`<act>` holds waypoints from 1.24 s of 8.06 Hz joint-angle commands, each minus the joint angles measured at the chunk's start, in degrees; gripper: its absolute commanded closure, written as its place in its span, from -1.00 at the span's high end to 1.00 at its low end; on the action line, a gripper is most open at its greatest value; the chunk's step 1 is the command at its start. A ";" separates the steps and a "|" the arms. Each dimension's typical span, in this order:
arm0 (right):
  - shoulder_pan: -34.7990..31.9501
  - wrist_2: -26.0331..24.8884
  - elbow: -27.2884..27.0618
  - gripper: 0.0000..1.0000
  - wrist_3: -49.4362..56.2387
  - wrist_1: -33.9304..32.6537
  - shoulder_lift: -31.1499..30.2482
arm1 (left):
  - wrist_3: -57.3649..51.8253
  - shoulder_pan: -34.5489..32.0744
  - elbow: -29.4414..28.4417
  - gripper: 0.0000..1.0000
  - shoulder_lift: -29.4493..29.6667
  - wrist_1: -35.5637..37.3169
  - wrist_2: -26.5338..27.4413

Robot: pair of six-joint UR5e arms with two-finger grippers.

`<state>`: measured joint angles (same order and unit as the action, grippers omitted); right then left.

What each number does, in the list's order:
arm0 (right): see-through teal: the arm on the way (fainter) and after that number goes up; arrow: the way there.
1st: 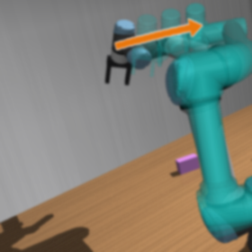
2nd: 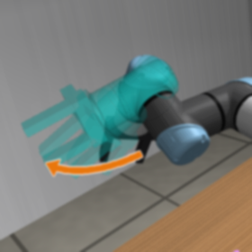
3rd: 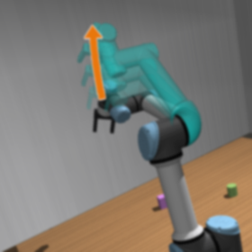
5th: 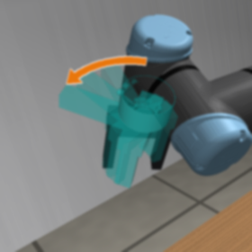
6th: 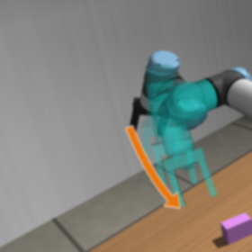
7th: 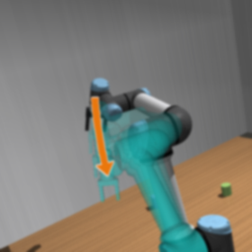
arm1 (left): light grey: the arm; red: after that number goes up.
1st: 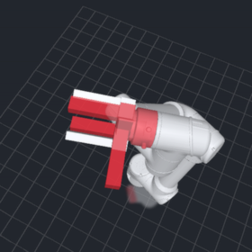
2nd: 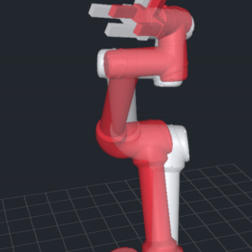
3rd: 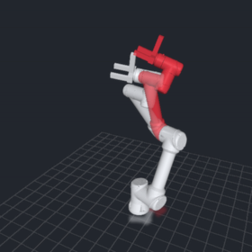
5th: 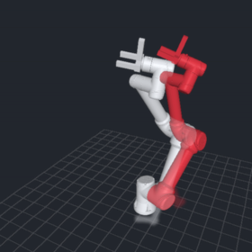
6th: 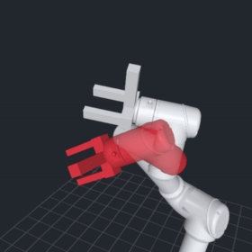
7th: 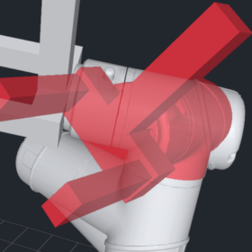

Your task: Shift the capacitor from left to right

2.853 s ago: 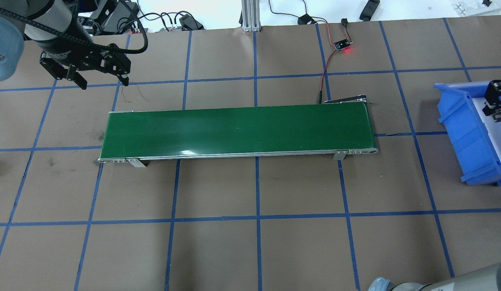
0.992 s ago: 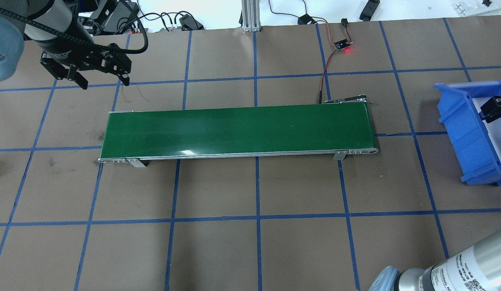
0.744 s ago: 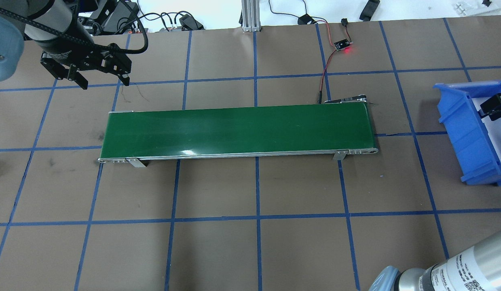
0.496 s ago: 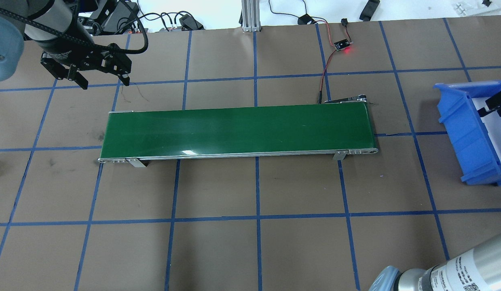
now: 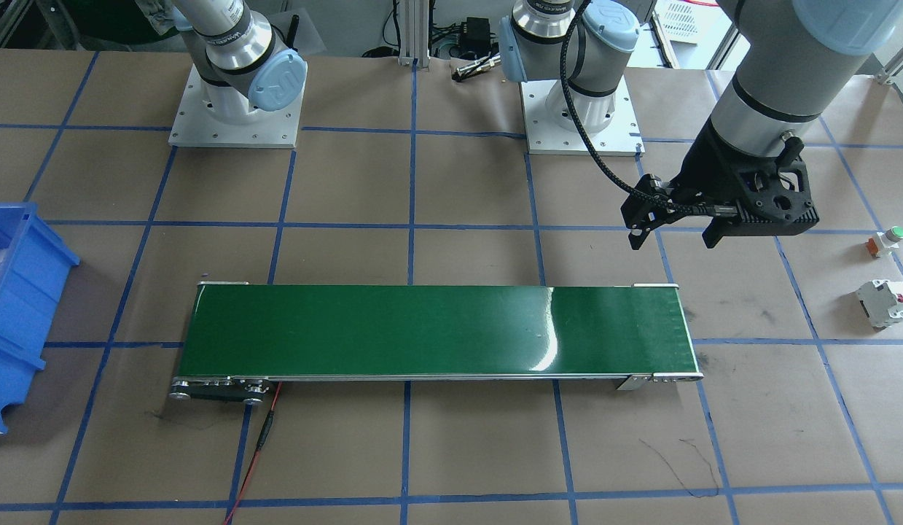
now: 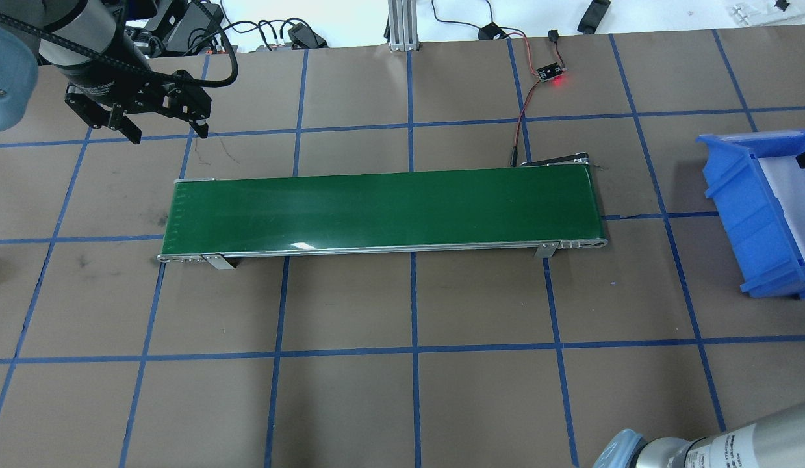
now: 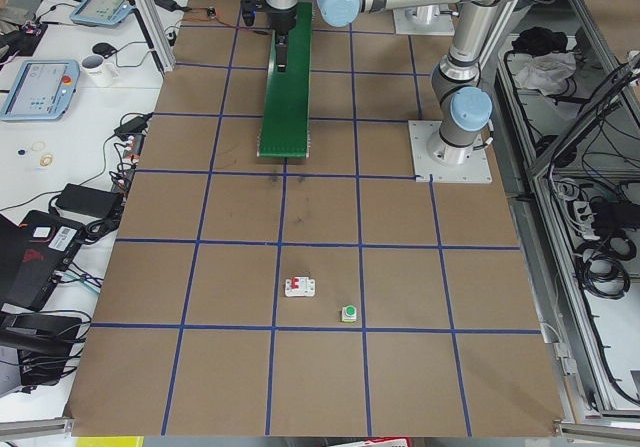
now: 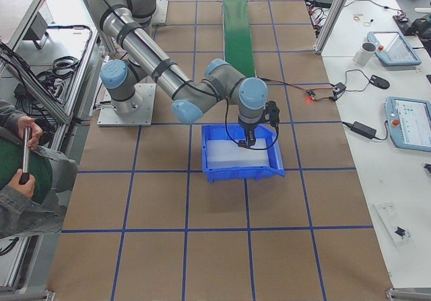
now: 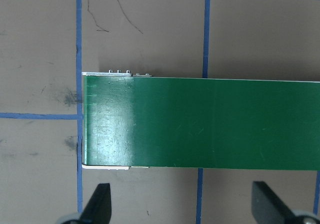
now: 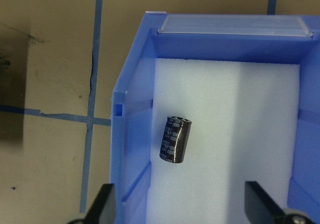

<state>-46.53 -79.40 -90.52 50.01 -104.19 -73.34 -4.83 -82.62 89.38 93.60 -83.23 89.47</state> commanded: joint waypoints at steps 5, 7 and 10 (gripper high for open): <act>-12.41 -3.75 0.79 1.00 -19.91 11.89 -11.99 | 0.00 0.00 0.00 1.00 0.00 0.00 -0.09; -19.79 -3.75 0.79 1.00 -28.17 12.17 -13.49 | 0.09 0.00 0.00 1.00 0.00 0.00 -0.26; -26.66 -3.66 0.79 1.00 -34.88 14.28 -14.28 | 0.09 0.00 0.18 1.00 0.09 0.00 -2.11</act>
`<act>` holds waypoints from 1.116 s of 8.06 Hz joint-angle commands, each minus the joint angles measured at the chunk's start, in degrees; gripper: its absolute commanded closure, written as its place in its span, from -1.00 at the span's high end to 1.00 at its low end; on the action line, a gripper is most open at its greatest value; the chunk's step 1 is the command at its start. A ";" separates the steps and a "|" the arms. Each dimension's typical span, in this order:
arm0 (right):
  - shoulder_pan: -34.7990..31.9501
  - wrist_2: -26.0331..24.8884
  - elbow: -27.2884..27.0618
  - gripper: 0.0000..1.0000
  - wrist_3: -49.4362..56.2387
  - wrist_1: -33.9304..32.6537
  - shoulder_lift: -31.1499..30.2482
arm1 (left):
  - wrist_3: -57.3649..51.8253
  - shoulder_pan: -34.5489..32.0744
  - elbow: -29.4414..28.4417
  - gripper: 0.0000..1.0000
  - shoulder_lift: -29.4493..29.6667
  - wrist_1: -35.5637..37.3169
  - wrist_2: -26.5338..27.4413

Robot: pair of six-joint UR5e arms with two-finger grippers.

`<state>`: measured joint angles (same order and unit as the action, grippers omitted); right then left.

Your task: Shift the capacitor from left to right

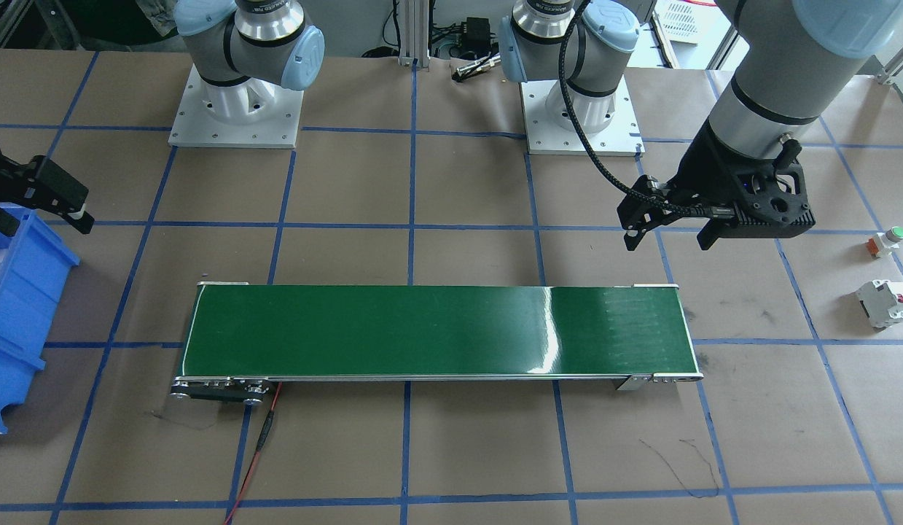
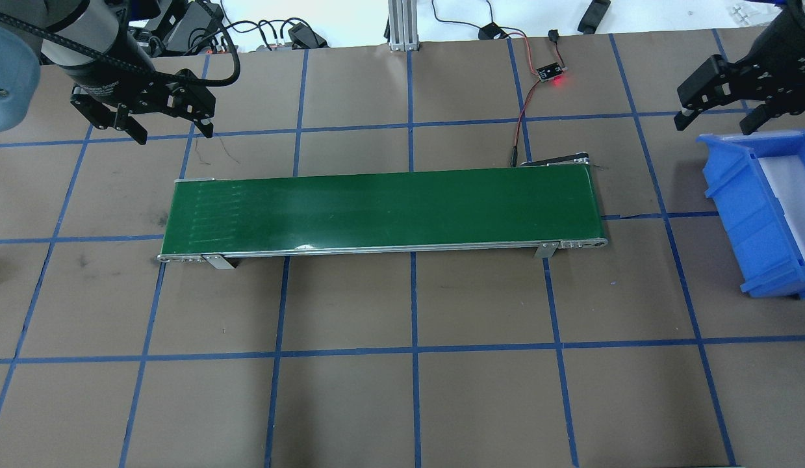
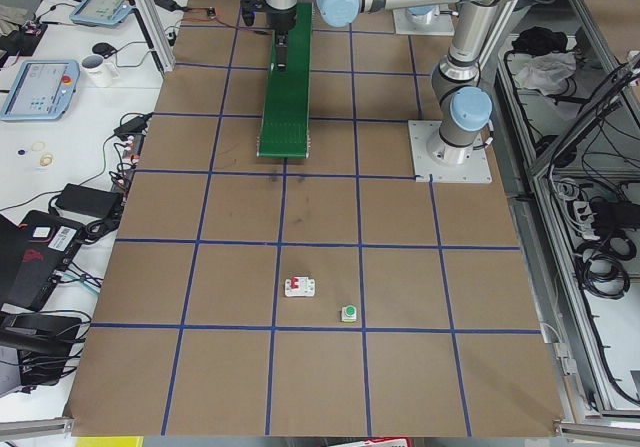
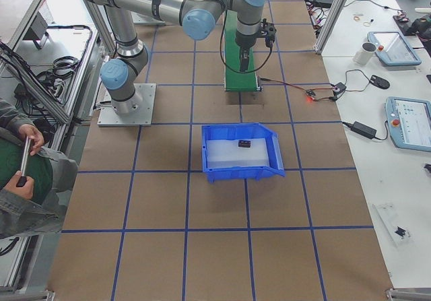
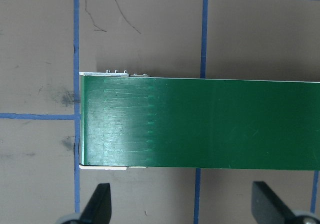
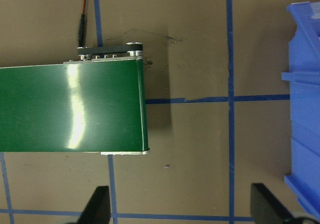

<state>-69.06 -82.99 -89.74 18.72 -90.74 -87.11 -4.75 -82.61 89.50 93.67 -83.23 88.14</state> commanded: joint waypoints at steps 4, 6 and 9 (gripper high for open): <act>-11.25 -1.46 0.00 1.00 -12.01 1.09 -1.22 | 0.01 0.00 0.06 1.00 0.02 0.00 -0.95; -14.16 -1.73 -0.26 1.00 -15.80 1.70 -1.83 | 0.01 0.00 0.06 1.00 0.02 0.00 -0.87; -15.05 -1.82 -0.18 1.00 -18.10 7.59 -2.18 | -0.08 0.00 0.06 1.00 0.02 0.00 -0.95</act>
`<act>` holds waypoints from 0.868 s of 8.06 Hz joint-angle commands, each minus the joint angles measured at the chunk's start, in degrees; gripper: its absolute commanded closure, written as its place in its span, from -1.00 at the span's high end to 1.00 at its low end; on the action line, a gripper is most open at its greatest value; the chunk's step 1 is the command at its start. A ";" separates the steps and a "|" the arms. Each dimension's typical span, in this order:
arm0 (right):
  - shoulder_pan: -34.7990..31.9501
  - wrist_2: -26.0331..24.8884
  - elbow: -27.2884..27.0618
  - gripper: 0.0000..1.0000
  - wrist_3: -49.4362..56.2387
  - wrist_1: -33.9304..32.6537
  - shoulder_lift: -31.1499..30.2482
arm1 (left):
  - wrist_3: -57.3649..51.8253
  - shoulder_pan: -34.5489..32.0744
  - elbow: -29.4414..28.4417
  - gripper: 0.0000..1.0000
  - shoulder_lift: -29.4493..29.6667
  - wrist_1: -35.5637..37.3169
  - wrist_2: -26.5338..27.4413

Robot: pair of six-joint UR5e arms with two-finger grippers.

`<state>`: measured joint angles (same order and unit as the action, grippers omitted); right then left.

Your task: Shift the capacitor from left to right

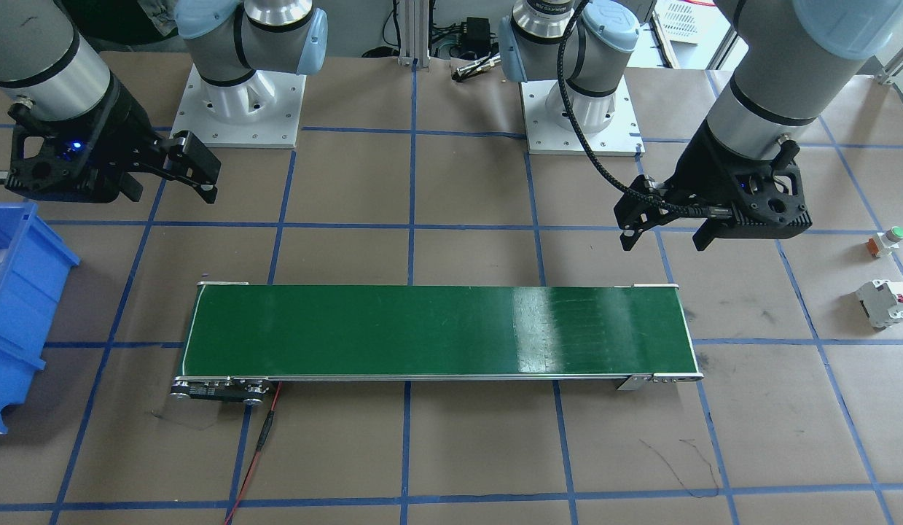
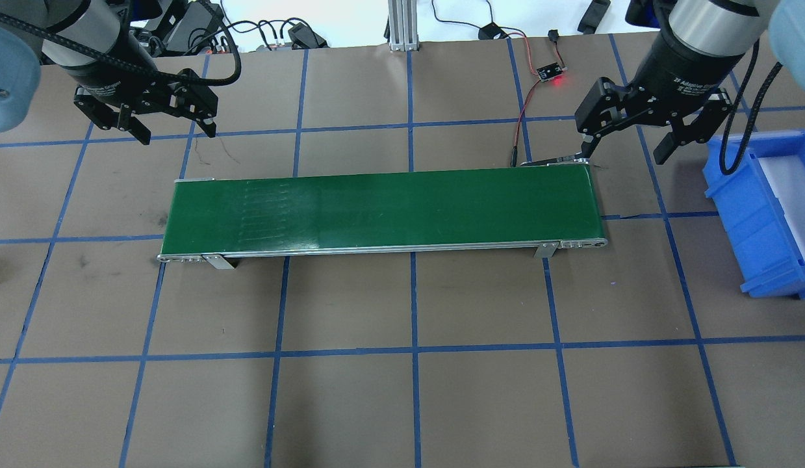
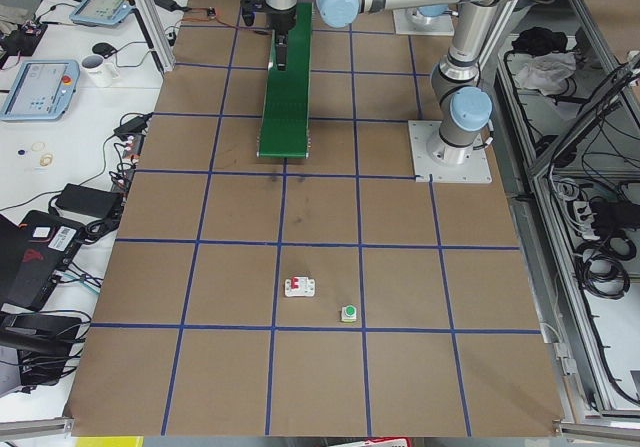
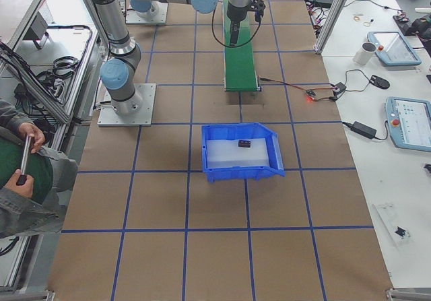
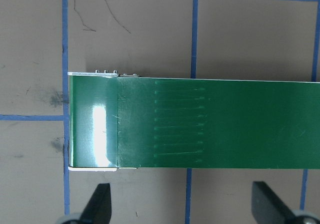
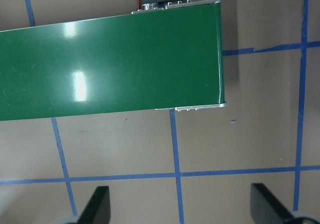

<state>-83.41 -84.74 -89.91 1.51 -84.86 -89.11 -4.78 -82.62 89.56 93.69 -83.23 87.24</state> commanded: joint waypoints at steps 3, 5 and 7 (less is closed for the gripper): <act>-2.10 -3.68 -0.53 1.00 -1.42 1.37 -0.19 | 0.04 0.00 0.00 1.00 0.00 0.00 0.03; -4.64 -3.24 -1.15 1.00 -5.55 -3.52 0.16 | 0.04 0.00 0.00 1.00 0.00 0.00 0.03; -5.01 -3.76 -1.67 1.00 -5.56 -4.61 0.17 | 0.04 0.00 0.00 1.00 0.00 0.00 0.03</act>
